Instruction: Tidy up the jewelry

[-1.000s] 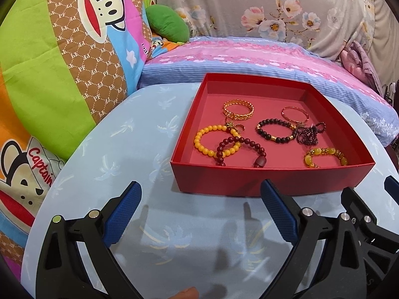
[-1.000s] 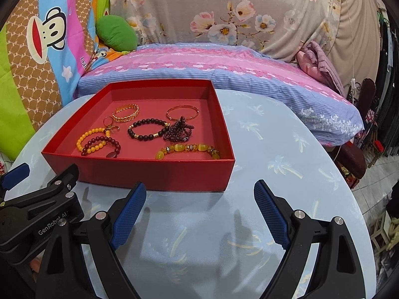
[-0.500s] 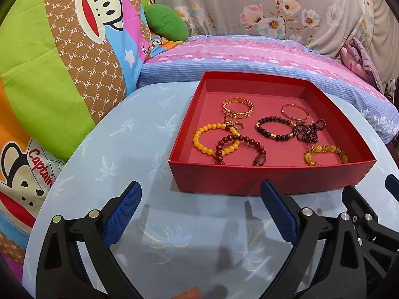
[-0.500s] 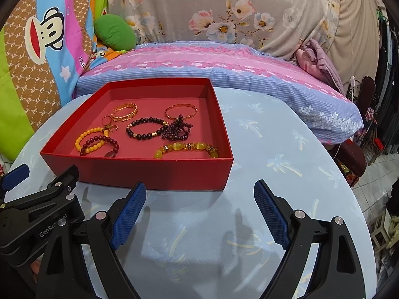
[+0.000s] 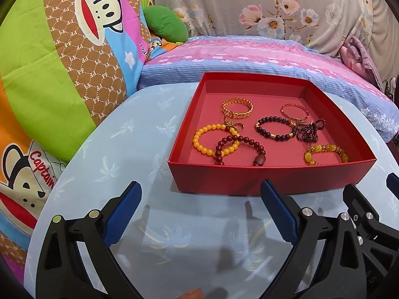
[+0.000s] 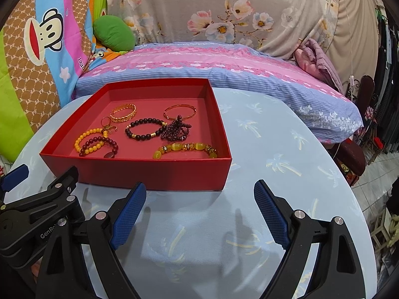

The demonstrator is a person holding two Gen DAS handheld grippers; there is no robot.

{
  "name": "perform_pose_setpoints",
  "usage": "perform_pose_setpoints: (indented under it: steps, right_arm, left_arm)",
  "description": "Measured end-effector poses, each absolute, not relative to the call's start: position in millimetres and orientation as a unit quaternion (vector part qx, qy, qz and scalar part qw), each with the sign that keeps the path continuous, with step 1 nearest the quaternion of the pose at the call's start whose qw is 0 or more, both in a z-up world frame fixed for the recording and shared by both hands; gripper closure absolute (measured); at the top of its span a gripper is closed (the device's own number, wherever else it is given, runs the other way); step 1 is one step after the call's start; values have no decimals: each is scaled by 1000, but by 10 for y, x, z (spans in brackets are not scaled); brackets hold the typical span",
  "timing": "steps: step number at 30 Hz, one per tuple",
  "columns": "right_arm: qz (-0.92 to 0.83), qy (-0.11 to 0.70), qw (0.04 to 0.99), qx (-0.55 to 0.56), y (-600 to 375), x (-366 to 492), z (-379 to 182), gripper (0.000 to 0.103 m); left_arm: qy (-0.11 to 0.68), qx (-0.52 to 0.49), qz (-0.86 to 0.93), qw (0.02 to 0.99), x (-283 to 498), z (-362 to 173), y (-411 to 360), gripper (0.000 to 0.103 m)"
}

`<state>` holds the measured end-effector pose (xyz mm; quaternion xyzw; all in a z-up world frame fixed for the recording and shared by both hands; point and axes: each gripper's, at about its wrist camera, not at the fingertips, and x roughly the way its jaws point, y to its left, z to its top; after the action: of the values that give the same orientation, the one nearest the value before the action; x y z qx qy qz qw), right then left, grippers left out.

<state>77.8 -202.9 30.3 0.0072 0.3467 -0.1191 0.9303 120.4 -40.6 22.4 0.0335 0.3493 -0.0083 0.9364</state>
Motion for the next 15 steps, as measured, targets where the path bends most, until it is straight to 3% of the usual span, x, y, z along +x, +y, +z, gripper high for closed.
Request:
perform_pose_setpoints:
  steps: [15]
  right_arm:
    - [-119, 346, 931, 7, -2025, 772, 302, 18]
  left_arm:
    - [344, 37, -5, 938, 1203, 251, -391, 13]
